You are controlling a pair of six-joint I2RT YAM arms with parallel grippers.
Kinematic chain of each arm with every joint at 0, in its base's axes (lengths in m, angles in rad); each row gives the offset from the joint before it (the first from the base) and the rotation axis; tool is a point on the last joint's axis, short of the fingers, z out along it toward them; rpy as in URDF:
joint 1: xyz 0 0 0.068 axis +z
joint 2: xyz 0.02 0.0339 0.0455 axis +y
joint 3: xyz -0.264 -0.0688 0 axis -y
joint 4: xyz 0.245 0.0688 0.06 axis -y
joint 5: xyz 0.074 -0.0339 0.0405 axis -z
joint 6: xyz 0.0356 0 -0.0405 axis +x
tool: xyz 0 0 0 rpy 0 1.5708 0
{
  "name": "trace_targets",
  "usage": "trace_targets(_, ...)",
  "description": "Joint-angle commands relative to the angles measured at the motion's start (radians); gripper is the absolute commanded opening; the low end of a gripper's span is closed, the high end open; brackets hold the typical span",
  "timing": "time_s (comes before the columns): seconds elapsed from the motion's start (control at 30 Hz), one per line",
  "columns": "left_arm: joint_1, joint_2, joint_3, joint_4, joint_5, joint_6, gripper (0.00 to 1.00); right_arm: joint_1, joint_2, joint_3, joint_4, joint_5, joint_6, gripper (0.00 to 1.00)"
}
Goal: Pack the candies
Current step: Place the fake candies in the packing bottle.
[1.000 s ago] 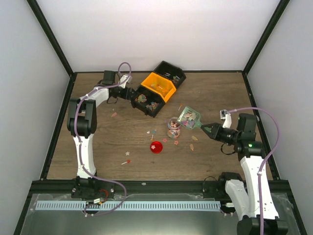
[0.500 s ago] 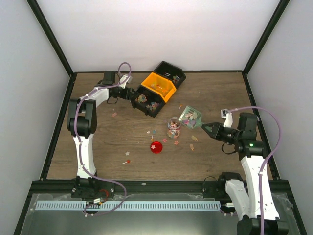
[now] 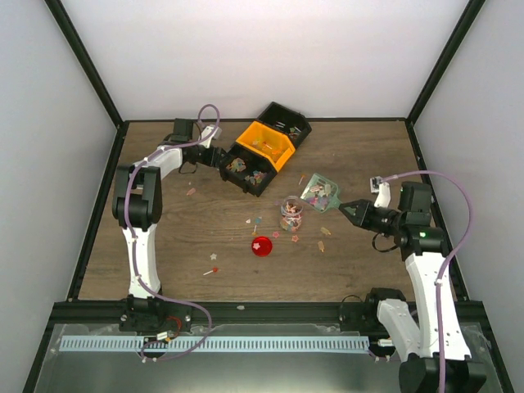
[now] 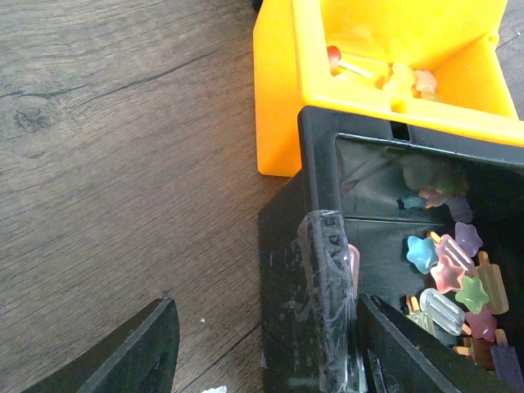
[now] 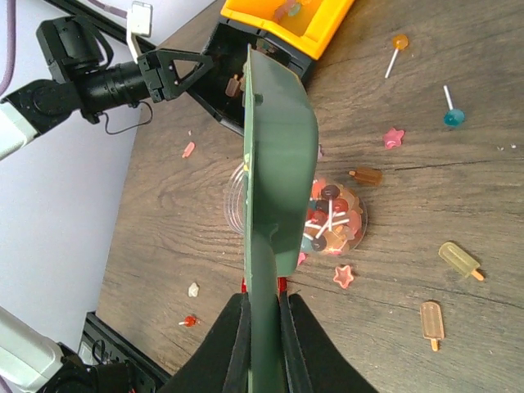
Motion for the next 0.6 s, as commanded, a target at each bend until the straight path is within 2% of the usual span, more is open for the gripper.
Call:
trace_targets(0.0, 0.001, 0.001, -0.020, 0.001, 0.012, 0.000, 0.60, 0.014, 0.007, 0.055, -0.019, 0.012, -0.020, 0.01)
trace_targets(0.57, 0.003, 0.003, -0.034, 0.012, 0.012, 0.002, 0.60, 0.106, 0.035, 0.094, -0.031, 0.092, 0.005, 0.01)
